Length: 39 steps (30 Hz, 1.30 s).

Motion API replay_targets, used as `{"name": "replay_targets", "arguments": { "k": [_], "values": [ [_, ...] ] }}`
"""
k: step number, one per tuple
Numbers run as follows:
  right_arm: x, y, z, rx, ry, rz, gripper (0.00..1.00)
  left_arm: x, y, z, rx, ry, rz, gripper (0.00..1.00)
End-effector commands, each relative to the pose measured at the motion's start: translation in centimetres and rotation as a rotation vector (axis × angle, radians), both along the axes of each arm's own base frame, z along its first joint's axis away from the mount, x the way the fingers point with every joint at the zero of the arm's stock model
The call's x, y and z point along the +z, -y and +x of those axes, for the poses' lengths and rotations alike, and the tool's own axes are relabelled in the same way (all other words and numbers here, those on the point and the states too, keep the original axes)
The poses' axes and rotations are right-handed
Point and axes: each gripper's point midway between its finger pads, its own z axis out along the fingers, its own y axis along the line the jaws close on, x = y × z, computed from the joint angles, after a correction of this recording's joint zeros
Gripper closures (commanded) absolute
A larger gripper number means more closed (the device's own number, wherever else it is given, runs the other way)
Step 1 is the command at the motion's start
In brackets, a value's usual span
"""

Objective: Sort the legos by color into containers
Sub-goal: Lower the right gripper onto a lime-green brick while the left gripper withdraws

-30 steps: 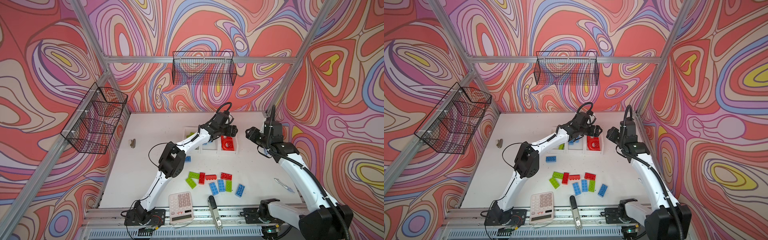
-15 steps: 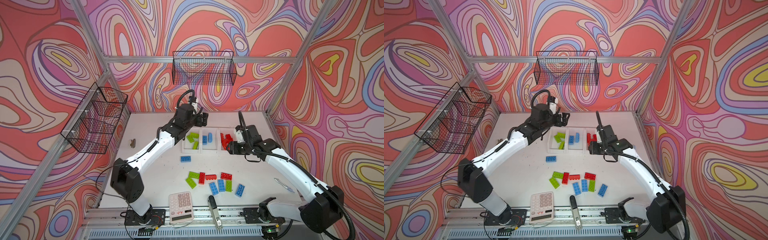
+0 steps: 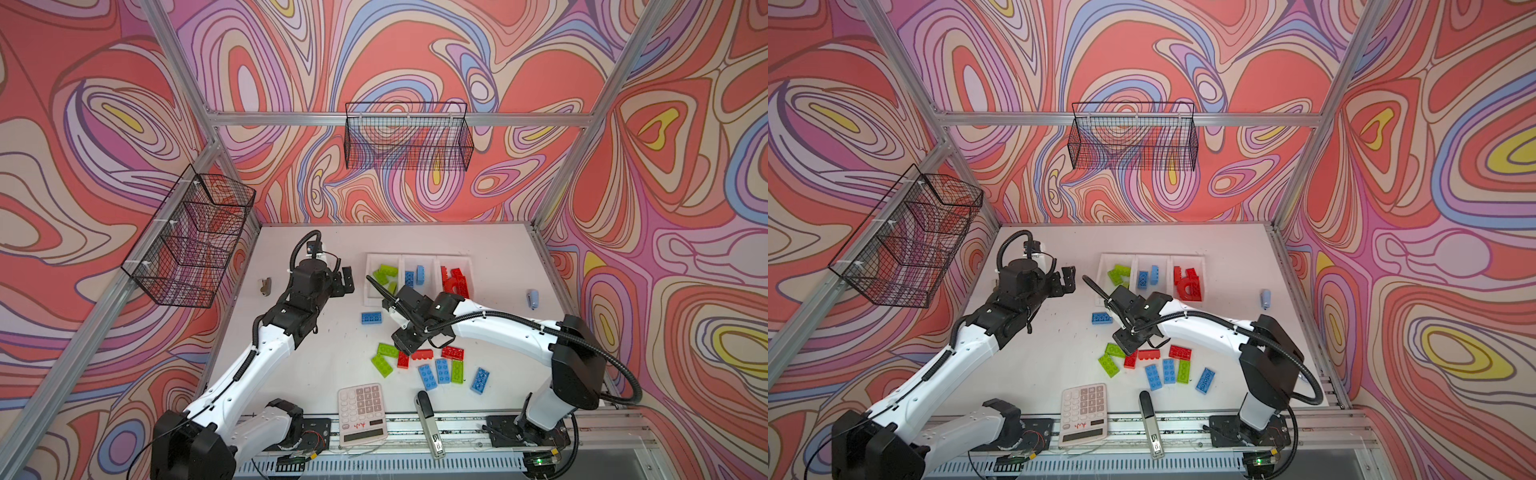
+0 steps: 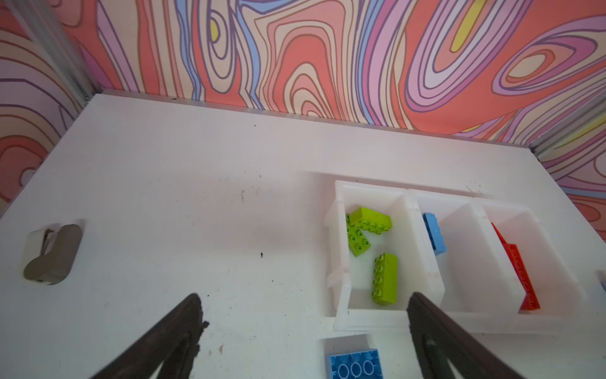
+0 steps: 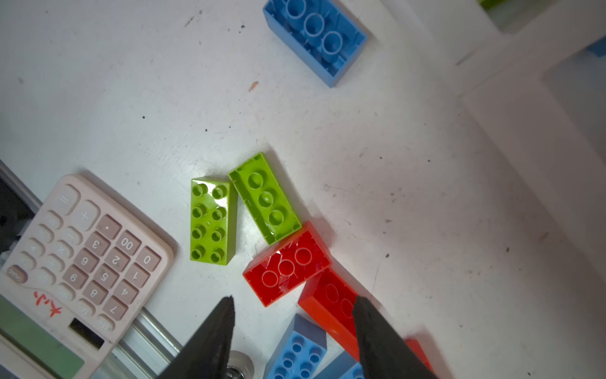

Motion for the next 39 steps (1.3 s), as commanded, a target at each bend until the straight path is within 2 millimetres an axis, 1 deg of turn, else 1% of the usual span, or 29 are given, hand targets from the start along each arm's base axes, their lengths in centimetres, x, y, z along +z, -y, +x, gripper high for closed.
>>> {"name": "replay_targets", "arguments": {
  "k": [1,2,3,6,10,14,20,26,35,39],
  "values": [
    [0.5,-1.8,1.0,0.083,0.058,0.006,0.38,-2.9,-3.1,-2.1,0.102,-0.11,0.039,0.0],
    [0.5,-2.2,0.8,0.105,0.061,0.002,0.38,-3.6,-3.9,-2.6,0.131,-0.133,0.042,0.0],
    [-0.6,-2.4,0.6,0.123,0.047,-0.024,0.38,-4.0,-4.5,-3.0,0.151,-0.149,0.041,0.0],
    [-1.9,-2.8,0.1,0.17,0.029,-0.046,0.38,-5.3,-5.8,-3.8,0.203,-0.182,0.015,0.0],
    [-3.2,-3.0,0.0,0.206,0.028,-0.066,0.39,-6.2,-6.3,-4.0,0.217,-0.184,-0.041,0.0],
    [-4.2,-3.4,0.5,0.225,0.044,-0.074,0.39,-6.7,-6.7,-4.2,0.237,-0.204,-0.048,0.01],
    [-5.8,-4.3,0.9,0.254,0.046,-0.077,0.4,-7.1,-7.0,-4.4,0.243,-0.224,-0.044,0.02],
    [-7.6,-3.7,0.9,0.265,0.041,-0.117,0.44,-7.1,-7.0,-4.5,0.242,-0.217,-0.056,0.02],
    [-9.0,-3.6,0.7,0.268,0.032,-0.113,0.47,-7.3,-6.8,-4.4,0.238,-0.227,-0.064,0.02],
    [-9.7,-3.5,0.6,0.265,0.027,-0.116,0.54,-7.6,-6.7,-4.3,0.234,-0.236,-0.063,0.02]
  ]
}}
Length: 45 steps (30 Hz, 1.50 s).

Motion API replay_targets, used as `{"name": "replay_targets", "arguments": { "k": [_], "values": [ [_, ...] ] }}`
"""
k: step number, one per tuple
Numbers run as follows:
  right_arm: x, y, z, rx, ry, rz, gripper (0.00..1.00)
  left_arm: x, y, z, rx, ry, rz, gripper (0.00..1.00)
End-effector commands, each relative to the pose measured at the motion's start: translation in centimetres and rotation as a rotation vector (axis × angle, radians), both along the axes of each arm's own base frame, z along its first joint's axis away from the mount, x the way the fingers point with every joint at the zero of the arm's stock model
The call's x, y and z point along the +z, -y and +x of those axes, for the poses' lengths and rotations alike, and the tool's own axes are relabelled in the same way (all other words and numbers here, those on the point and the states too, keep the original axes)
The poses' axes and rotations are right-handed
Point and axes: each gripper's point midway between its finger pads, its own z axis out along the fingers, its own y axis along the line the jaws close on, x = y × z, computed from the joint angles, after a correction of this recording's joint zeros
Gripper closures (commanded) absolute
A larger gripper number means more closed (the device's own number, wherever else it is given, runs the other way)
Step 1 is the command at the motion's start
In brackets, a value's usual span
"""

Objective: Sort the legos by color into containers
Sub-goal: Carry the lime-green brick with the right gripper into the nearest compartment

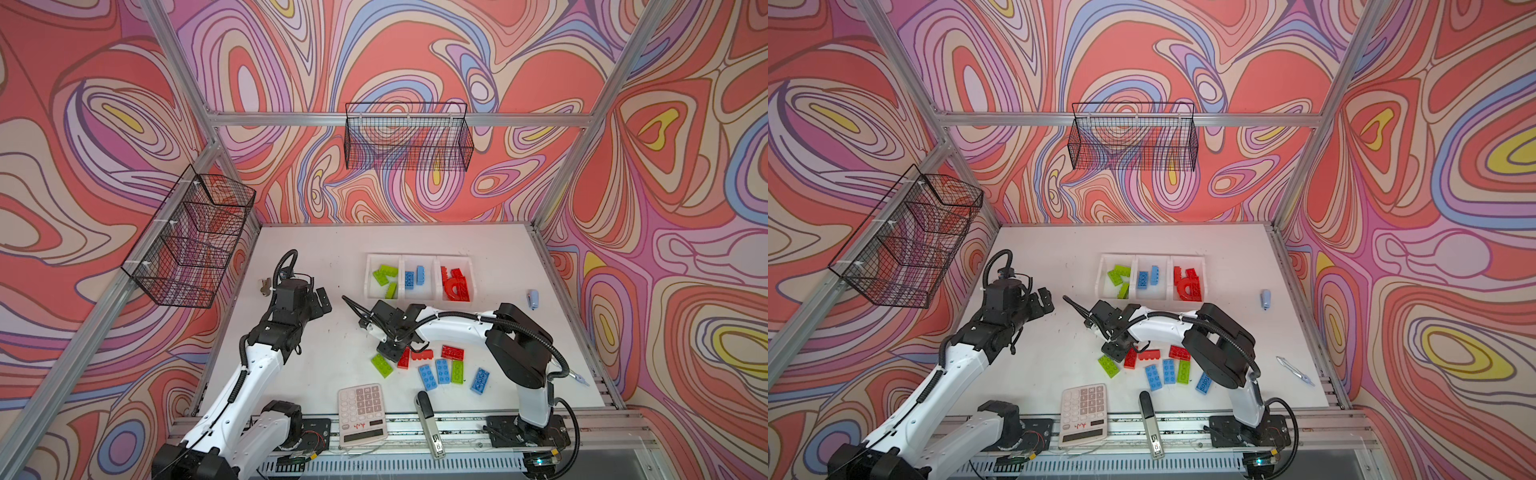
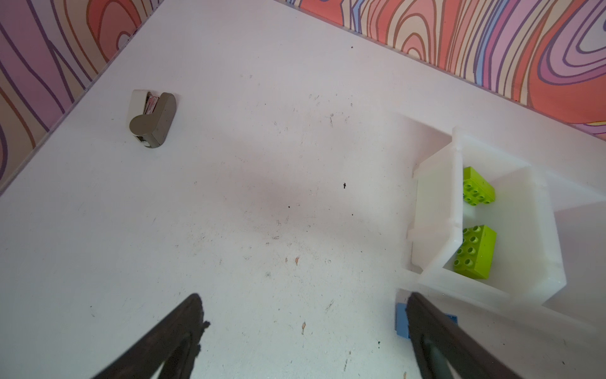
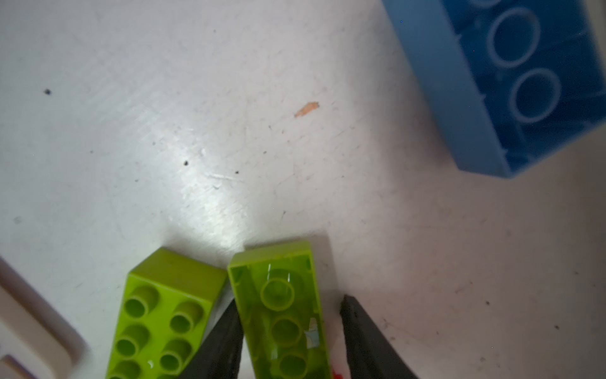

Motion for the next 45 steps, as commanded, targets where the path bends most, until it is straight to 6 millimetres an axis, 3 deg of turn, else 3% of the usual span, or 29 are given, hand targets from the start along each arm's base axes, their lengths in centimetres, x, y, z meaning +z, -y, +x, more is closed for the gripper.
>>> {"name": "replay_targets", "arguments": {
  "k": [1,5,10,16,20,25,28,32,35,40,45],
  "values": [
    [-1.5,0.4,-0.4,0.015,-0.011,-0.021,0.56,-0.7,-0.1,-0.2,0.008,-0.026,-0.011,0.02],
    [-0.2,-0.3,0.2,0.008,0.018,0.017,0.65,-0.8,0.1,-0.2,0.002,-0.03,-0.014,0.02],
    [3.4,-1.2,1.9,-0.027,0.112,0.105,0.72,-1.1,-0.2,-1.0,-0.024,-0.078,0.033,0.02],
    [8.7,-0.9,5.1,-0.166,0.146,0.261,0.74,-0.8,-0.9,-2.7,-0.057,-0.118,0.107,0.04],
    [12.5,-0.4,9.6,-0.303,0.194,0.376,0.74,-0.4,-1.0,-3.3,-0.118,-0.153,0.177,0.05],
    [14.1,-0.5,15.6,-0.446,0.201,0.482,0.73,0.5,-0.1,-2.9,-0.228,-0.143,0.225,0.07],
    [14.1,-1.2,18.5,-0.502,0.201,0.507,0.71,0.7,1.3,-2.7,-0.316,-0.131,0.215,0.1],
    [13.4,-1.6,20.4,-0.528,0.193,0.51,0.49,1.0,3.7,-2.6,-0.455,-0.095,0.248,0.12],
    [14.0,-1.3,20.9,-0.548,0.189,0.541,0.39,0.6,5.9,-2.8,-0.58,-0.081,0.334,0.12],
    [15.5,1.9,21.3,-0.625,0.195,0.593,0.37,-1.1,9.7,-3.1,-0.778,-0.09,0.392,0.12],
    [17.7,6.8,21.1,-0.723,0.239,0.625,0.37,-3.0,12.9,-2.8,-0.938,-0.082,0.457,0.1]
  ]
}}
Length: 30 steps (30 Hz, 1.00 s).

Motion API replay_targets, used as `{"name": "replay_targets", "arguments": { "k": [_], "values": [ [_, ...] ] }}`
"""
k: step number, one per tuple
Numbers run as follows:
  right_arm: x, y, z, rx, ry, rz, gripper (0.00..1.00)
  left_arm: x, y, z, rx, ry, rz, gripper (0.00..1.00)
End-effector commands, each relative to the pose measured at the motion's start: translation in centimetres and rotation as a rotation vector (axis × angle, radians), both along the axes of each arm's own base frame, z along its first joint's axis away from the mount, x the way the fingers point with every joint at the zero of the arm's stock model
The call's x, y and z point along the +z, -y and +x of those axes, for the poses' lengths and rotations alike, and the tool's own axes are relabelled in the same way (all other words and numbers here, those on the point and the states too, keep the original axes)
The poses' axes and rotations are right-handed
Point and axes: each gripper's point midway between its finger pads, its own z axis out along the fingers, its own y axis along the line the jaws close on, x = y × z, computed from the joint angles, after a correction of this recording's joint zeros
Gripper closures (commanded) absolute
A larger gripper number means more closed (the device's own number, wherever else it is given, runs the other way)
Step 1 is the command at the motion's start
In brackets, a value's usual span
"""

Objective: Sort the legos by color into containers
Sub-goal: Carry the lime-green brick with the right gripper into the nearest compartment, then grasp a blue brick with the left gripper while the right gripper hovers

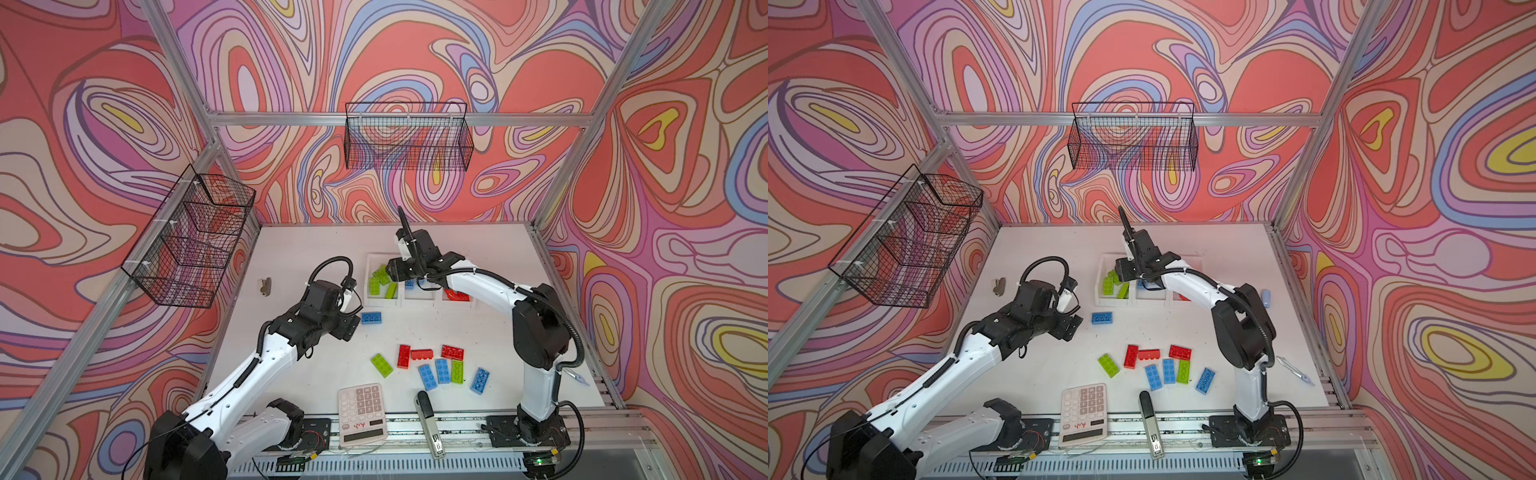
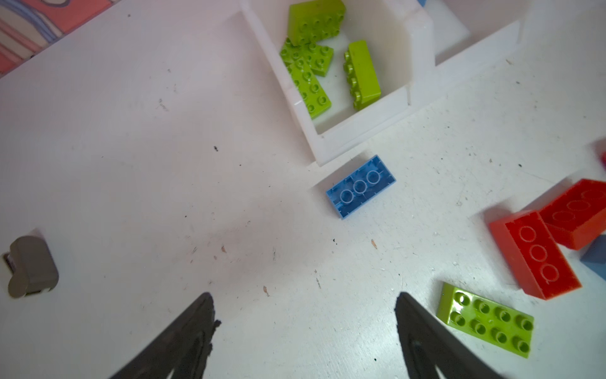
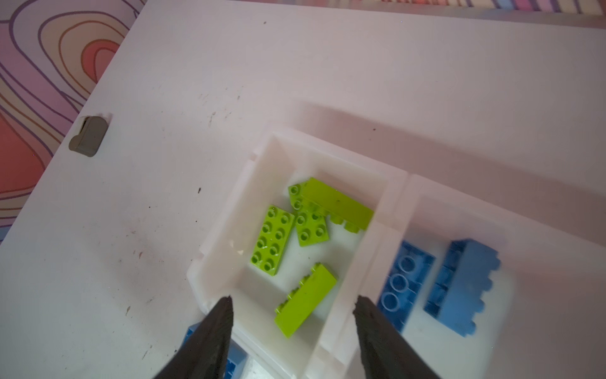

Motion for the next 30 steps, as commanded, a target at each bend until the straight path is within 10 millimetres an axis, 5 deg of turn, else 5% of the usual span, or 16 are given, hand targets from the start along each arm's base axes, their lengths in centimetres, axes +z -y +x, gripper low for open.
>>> {"name": "replay_targets", "arguments": {
  "k": [1,11,21,30],
  "values": [
    [3.9,2.9,0.2,-0.081,0.066,0.065,0.37,-0.8,2.4,0.5,-0.159,0.029,0.045,0.1],
    [4.5,8.3,-2.3,-0.177,0.067,0.058,0.38,-6.0,5.5,2.4,-0.363,-0.059,0.163,0.06],
    [4.1,9.3,-3.3,-0.186,0.06,0.068,0.39,-7.8,6.9,5.3,-0.403,-0.057,0.216,0.06],
    [4.3,10.1,-3.0,-0.203,0.064,0.075,0.4,-10.5,6.2,5.4,-0.395,-0.136,0.284,0.11]
  ]
}}
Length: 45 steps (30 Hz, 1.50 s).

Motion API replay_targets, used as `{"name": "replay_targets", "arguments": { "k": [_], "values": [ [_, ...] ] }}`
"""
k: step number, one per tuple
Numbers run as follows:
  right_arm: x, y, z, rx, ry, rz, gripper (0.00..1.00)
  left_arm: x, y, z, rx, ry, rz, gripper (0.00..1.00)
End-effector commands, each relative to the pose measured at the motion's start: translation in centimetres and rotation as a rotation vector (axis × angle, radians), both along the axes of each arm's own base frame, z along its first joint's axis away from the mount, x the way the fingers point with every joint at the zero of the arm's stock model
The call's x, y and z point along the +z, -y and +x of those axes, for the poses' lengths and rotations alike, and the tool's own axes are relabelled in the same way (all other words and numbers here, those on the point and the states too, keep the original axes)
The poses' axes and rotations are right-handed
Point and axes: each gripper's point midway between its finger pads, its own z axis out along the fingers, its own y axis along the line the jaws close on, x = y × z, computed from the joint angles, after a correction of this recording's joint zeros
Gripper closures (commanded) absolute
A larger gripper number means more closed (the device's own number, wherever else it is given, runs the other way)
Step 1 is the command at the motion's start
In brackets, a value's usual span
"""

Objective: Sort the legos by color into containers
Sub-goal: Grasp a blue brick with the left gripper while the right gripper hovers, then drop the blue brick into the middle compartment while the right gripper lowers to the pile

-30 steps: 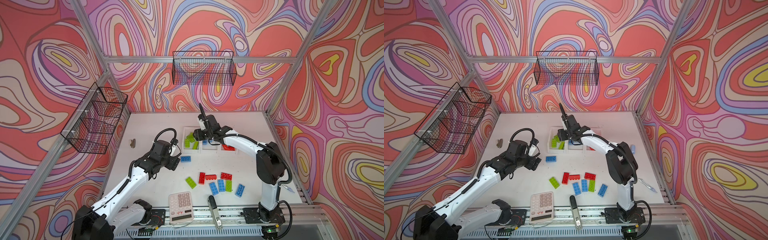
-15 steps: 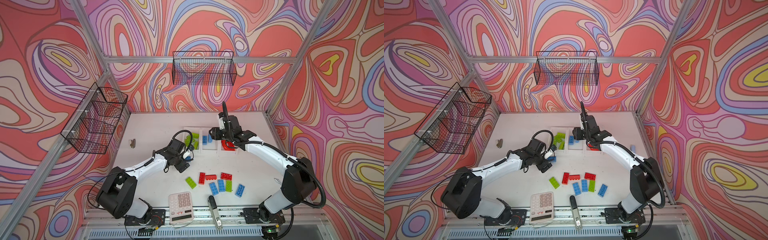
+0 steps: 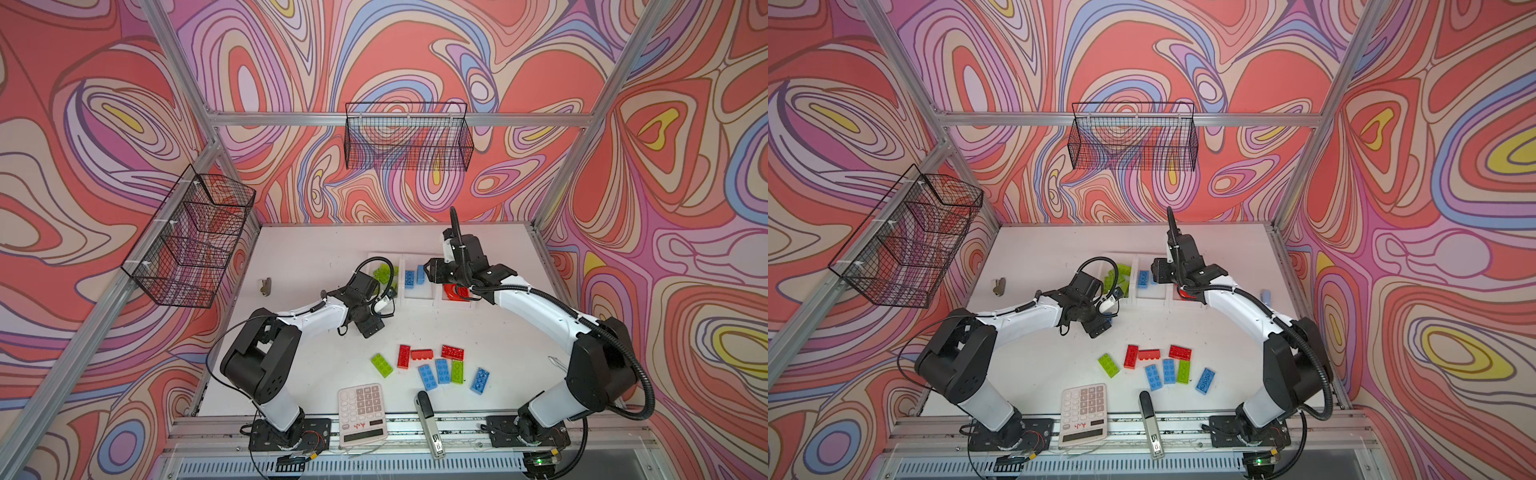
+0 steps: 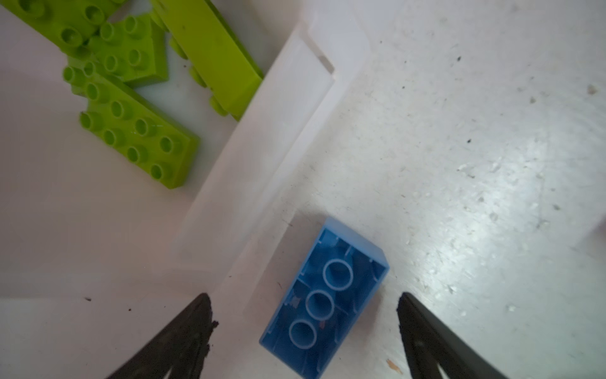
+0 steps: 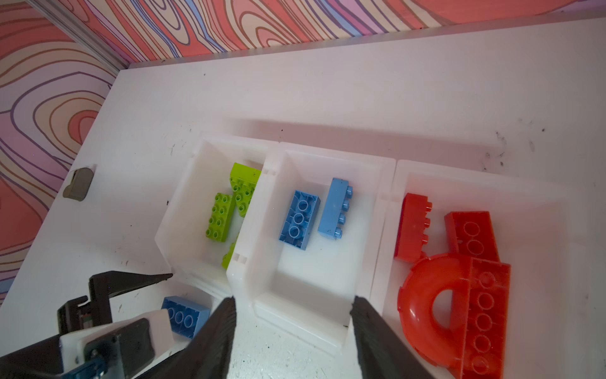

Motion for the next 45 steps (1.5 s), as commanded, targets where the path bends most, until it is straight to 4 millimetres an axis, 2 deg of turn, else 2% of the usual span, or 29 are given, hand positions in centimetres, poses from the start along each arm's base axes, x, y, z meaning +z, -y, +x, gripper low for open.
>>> {"name": "replay_targets", "arguments": {
  "k": [1,5,8,11,16,22,26,33,38,40,45],
  "values": [
    [0.8,0.5,0.1,-0.014,0.023,0.022,0.4,-0.4,0.0,0.5,-0.025,-0.007,0.042,0.12],
    [0.9,0.5,0.2,-0.018,0.022,0.033,0.4,-0.8,0.1,0.5,-0.035,-0.019,0.051,0.14],
    [0.7,0.5,0.2,-0.021,0.017,0.036,0.4,-0.8,0.2,0.3,-0.04,-0.034,0.049,0.18],
    [0.8,0.7,0.2,-0.026,0.018,0.037,0.41,-1.0,0.1,0.0,-0.043,-0.042,0.05,0.26],
    [0.8,1.1,0.1,-0.038,0.018,0.037,0.41,-0.6,0.0,-0.7,-0.04,-0.05,0.033,0.48],
    [1.1,1.7,0.0,-0.055,0.023,0.041,0.42,0.1,0.3,-1.3,-0.026,-0.061,-0.01,0.62],
    [1.1,2.2,-0.2,-0.069,0.024,0.041,0.42,2.3,1.3,-1.2,-0.014,-0.053,-0.087,0.68],
    [1.1,3.2,-0.7,-0.095,0.017,0.04,0.43,8.2,3.7,0.2,-0.013,0.026,-0.24,0.72],
    [1.3,4.3,-0.8,-0.119,0.017,0.041,0.43,13.9,7.0,3.8,0.012,0.14,-0.385,0.72],
    [1.4,4.5,-0.8,-0.127,0.017,0.047,0.43,15.2,8.7,5.6,0.033,0.15,-0.447,0.73],
    [0.8,4.6,-1.5,-0.121,-0.006,0.054,0.43,16.3,13.2,9.0,0.06,0.189,-0.486,0.72]
  ]
}}
